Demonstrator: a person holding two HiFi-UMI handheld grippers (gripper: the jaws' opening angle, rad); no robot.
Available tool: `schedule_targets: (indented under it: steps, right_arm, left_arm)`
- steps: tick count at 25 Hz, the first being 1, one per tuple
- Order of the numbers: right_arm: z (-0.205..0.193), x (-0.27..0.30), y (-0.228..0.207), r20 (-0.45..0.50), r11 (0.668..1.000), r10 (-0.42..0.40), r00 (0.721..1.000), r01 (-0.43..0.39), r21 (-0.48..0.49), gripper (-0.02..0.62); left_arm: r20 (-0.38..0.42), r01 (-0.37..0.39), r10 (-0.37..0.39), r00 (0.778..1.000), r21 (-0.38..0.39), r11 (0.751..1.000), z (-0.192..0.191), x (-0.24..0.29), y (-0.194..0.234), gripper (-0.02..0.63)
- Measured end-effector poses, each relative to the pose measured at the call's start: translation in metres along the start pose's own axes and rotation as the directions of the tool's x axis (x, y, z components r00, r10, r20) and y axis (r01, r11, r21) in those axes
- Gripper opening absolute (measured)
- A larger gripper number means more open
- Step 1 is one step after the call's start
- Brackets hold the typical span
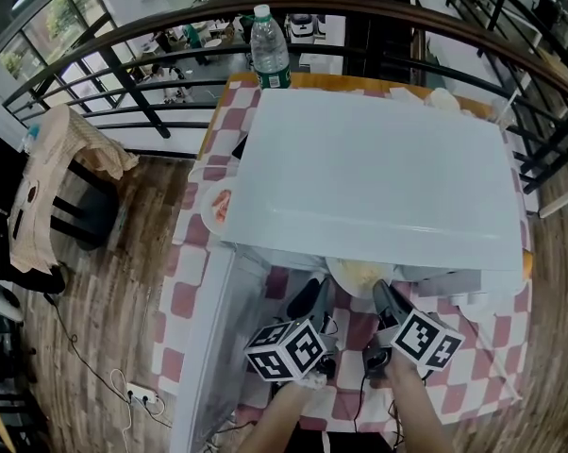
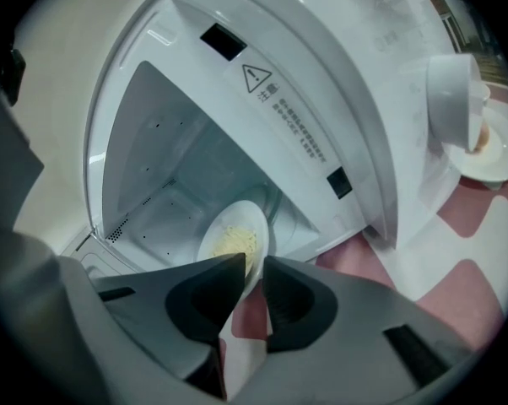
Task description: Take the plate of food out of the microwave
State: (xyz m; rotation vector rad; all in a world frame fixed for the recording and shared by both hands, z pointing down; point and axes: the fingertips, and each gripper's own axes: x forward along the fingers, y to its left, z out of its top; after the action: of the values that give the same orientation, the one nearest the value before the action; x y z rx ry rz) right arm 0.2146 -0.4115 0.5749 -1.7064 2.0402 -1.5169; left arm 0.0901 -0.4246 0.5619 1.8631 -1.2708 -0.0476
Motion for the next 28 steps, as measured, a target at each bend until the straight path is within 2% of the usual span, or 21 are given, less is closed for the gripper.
schedule_targets:
  steps: [7,19,23,26,28]
  right_arm:
    - [-0.001,-0.004,-0.005,-0.025,1.000,0.018,1.000,-0.019,-0.022,0.054]
    - [0.001,-0.006,-0.008,-0.043,0.996,0.018,0.999,-0.021,-0.084,0.055]
    - [0.000,-0.005,-0.007,-0.044,0.996,0.015,0.999,-0.018,-0.086,0.055]
    - [-0.001,-0.005,-0.007,-0.049,0.996,0.010,0.999,-0.014,-0.091,0.057]
    - [-0.003,-0.004,-0.008,-0.051,0.996,0.005,0.999,-0.009,-0.086,0.060]
  left_arm:
    - [-0.038,0.060,-0.060,0.997,-0.014,0.998,-0.006,0.013,-0.013,0.132]
    - [-0.082,0.070,-0.073,0.994,-0.033,0.997,-0.010,0.026,-0.012,0.132]
    - [-0.086,0.085,-0.089,0.992,-0.041,0.996,-0.011,0.027,-0.012,0.121]
    - [-0.081,0.101,-0.104,0.991,-0.041,0.994,-0.010,0.026,-0.016,0.069]
    - [-0.079,0.099,-0.102,0.992,-0.041,0.994,-0.011,0.026,-0.015,0.067]
